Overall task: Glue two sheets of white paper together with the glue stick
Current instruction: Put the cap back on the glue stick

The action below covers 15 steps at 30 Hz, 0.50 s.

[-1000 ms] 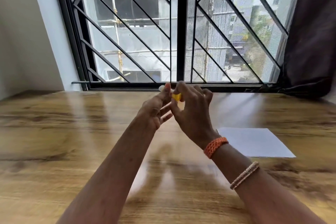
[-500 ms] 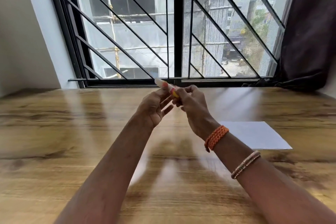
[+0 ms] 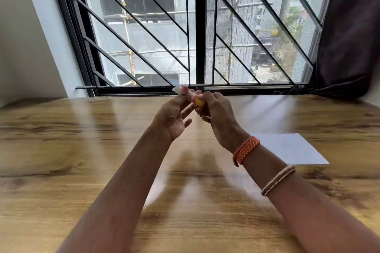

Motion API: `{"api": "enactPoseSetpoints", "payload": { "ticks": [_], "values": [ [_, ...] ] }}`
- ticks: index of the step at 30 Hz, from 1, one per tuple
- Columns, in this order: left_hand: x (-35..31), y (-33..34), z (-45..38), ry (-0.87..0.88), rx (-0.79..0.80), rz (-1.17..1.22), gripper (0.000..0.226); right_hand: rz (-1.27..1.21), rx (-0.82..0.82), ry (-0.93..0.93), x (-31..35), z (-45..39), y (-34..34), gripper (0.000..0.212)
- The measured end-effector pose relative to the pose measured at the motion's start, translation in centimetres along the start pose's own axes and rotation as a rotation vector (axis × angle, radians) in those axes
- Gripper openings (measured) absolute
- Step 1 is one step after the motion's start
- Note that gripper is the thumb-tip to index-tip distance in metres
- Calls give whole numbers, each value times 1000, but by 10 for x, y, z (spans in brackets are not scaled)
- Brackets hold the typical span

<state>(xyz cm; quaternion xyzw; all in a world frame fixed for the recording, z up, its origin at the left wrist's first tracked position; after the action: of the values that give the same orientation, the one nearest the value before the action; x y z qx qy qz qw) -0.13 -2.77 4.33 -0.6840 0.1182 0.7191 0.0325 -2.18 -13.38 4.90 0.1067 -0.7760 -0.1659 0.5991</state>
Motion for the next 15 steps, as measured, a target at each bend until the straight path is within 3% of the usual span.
{"api": "enactPoseSetpoints", "payload": {
  "ticks": [2, 4, 6, 8, 10, 13, 15],
  "values": [
    [-2, 0, 0, 26, 4, 24, 23, -127, 34, 121, -3, -1, 1, 5],
    [-3, -3, -1, 33, -32, 2, 22, -42, 49, 2, 1, 1, 3, 9],
    [-2, -6, -1, 4, -96, -27, 25, 411, 85, -434, 12, 9, 8, 15],
    [0, -9, -1, -44, -153, -36, 30, 977, 135, -916, 18, 22, 16, 6],
    [3, -9, 0, -71, -170, -34, 28, 1280, 178, -1126, 17, 27, 17, 13],
    [5, -5, 2, -67, -146, -18, 28, 1235, 155, -1067, 15, 24, 12, 11],
    [4, 0, 2, -29, -87, 2, 31, 872, 99, -809, 15, 19, 7, 9]
  ]
}}
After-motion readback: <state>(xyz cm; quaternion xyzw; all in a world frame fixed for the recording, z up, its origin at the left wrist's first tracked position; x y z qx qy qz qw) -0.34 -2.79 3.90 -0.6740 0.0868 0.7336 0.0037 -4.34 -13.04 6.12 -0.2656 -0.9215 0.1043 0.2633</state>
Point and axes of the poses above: each hand's wrist, its own z-axis away from the middle knuckle, its own y-axis out of the palm, x = y × z, the point moved 4 cm from there along -z, towards the middle knuckle, and after that the axes turned 13 degrees about -z, right-handed, at the moved point
